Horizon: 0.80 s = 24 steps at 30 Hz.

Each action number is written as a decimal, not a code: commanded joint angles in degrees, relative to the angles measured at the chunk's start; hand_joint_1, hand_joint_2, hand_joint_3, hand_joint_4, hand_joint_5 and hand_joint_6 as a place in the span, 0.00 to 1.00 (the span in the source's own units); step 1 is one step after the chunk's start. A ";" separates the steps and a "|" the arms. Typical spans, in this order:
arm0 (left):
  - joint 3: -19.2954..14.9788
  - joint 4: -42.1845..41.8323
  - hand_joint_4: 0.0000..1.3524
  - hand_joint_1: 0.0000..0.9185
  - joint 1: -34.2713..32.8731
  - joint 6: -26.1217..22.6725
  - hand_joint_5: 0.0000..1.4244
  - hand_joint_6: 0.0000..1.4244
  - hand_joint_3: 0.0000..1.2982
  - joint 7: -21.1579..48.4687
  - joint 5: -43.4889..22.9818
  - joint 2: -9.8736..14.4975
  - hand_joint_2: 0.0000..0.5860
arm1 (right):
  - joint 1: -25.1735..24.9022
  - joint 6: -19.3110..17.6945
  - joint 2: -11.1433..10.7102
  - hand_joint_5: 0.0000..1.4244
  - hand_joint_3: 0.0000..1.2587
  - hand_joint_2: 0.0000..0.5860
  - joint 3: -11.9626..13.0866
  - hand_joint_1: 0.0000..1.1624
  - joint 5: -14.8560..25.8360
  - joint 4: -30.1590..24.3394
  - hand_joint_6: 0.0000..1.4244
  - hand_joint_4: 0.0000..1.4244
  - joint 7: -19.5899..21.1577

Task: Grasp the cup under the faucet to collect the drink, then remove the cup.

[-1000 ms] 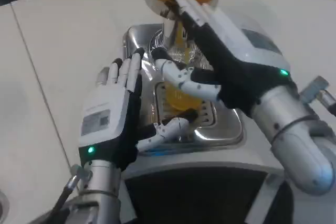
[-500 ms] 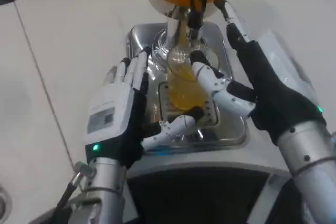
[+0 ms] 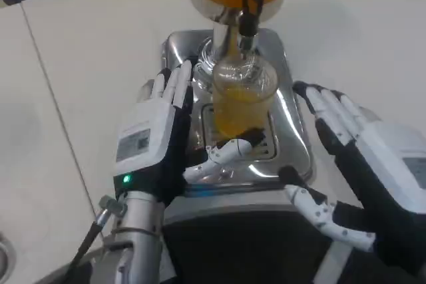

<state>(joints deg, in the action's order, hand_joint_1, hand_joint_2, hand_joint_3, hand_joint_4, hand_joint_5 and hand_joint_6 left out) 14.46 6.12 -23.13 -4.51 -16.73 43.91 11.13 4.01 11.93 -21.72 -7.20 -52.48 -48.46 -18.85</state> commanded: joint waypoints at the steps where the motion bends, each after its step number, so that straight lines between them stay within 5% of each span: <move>1: 0.38 2.62 0.00 0.08 -0.71 2.06 0.00 0.00 0.00 -1.92 -1.47 -0.97 0.06 | 0.03 -1.60 -2.29 0.00 0.00 0.80 3.08 0.36 1.00 1.13 0.01 0.00 -2.55; 4: 0.05 4.49 0.00 0.11 -1.55 2.45 0.00 0.00 0.00 -2.72 -2.67 -2.21 0.07 | 0.00 -0.03 -0.73 0.00 0.00 0.80 5.17 0.36 2.78 2.16 0.01 0.00 -2.67; 13: 0.25 11.68 0.00 0.20 -5.36 9.08 0.00 0.01 0.00 -7.42 -6.35 -3.88 0.07 | 1.43 -3.02 -3.91 0.00 0.00 0.73 8.86 0.40 6.48 2.23 0.02 0.00 -4.94; 24: 1.72 17.97 0.00 0.26 -8.94 14.61 0.01 0.03 0.00 -9.51 -7.45 -4.99 0.08 | 6.57 -6.68 -4.00 0.00 0.00 0.68 7.90 0.46 5.69 1.12 0.03 0.00 -5.20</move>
<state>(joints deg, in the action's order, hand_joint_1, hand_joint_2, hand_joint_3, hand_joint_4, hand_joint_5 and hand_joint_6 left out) 15.43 22.59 -31.20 8.68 -25.40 36.41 6.59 9.31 6.82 -25.73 0.96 -45.78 -47.37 -25.14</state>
